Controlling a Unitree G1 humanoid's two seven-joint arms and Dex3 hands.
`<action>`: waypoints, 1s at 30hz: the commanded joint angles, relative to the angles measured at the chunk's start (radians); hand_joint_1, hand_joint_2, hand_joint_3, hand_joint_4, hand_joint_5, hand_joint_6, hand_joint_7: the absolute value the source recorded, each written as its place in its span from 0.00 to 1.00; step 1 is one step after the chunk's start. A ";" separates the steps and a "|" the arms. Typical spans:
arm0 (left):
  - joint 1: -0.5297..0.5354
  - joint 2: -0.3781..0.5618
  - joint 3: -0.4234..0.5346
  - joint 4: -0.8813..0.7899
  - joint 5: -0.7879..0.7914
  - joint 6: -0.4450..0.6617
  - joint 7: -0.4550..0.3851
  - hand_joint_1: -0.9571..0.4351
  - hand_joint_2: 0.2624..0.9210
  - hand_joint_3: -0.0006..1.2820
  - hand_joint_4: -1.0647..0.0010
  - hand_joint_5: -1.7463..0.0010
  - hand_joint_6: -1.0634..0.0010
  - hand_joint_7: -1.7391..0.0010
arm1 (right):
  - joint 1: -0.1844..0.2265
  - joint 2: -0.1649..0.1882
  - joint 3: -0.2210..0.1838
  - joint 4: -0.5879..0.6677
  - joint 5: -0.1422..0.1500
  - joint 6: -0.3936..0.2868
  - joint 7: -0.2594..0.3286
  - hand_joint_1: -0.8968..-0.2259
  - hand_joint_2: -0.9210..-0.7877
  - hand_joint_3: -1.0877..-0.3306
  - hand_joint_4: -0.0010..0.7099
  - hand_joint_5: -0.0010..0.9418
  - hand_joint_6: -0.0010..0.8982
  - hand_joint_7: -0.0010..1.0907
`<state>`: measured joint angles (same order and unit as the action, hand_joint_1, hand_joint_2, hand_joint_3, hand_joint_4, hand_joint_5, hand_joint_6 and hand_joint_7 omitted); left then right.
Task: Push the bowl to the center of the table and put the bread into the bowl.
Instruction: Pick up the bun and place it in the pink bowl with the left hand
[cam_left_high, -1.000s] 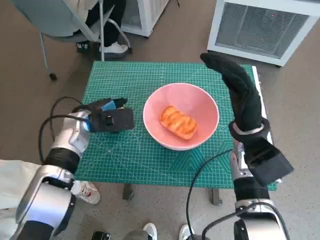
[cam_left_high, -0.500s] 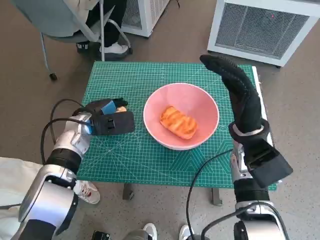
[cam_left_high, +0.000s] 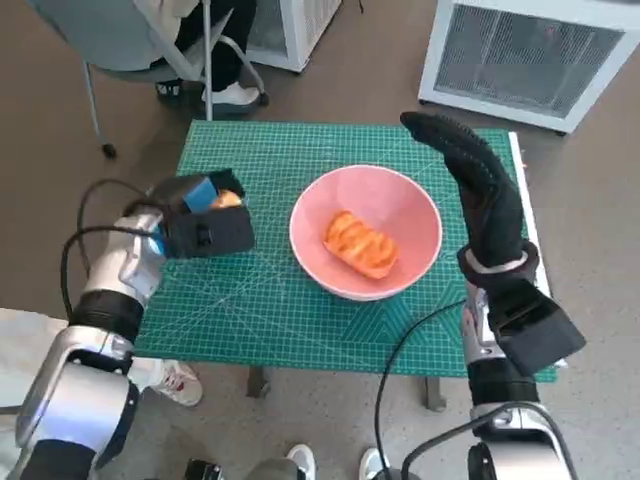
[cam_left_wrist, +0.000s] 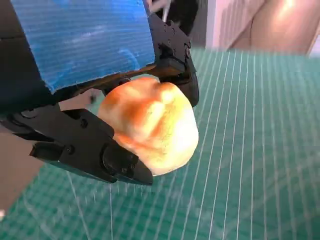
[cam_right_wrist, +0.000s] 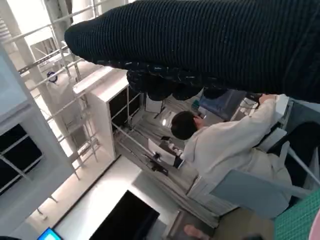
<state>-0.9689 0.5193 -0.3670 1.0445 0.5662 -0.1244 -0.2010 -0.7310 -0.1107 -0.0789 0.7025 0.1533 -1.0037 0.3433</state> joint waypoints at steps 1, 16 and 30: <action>0.012 0.024 0.083 -0.278 -0.069 -0.019 0.006 0.69 1.00 0.05 0.32 0.36 0.43 0.31 | 0.014 0.006 0.002 0.007 -0.001 0.011 -0.003 0.46 0.00 0.29 0.19 0.41 0.00 0.68; 0.111 -0.076 0.067 -0.688 -0.080 -0.042 -0.018 0.69 1.00 0.05 0.33 0.37 0.44 0.29 | 0.015 0.003 0.004 0.005 0.005 0.012 0.005 0.45 0.00 0.29 0.17 0.43 0.00 0.68; 0.130 -0.153 0.022 -0.567 -0.097 -0.165 -0.066 0.69 1.00 0.21 0.57 0.22 0.62 0.17 | 0.021 -0.005 -0.001 -0.002 0.024 0.021 0.016 0.45 0.00 0.29 0.16 0.45 0.00 0.68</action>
<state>-0.8411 0.3627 -0.3412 0.4474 0.4811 -0.2844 -0.2390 -0.7307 -0.1139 -0.0789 0.7020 0.1629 -0.9989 0.3469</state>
